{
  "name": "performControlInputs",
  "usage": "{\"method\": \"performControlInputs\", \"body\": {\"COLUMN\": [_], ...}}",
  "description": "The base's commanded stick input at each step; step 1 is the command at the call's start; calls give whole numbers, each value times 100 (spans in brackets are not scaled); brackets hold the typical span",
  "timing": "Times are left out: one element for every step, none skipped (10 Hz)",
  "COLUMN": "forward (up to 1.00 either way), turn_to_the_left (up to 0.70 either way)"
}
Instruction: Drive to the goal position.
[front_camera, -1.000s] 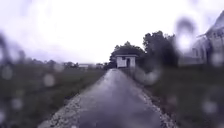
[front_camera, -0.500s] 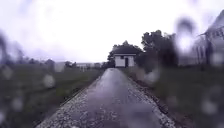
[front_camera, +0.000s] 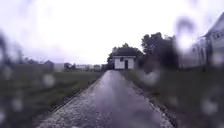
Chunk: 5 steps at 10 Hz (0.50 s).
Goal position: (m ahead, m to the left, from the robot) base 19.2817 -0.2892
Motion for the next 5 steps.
{"method": "performControlInputs", "body": {"forward": [68, 67, 67, 67, 67], "turn_to_the_left": [0, 0, 0, 0, 0]}}
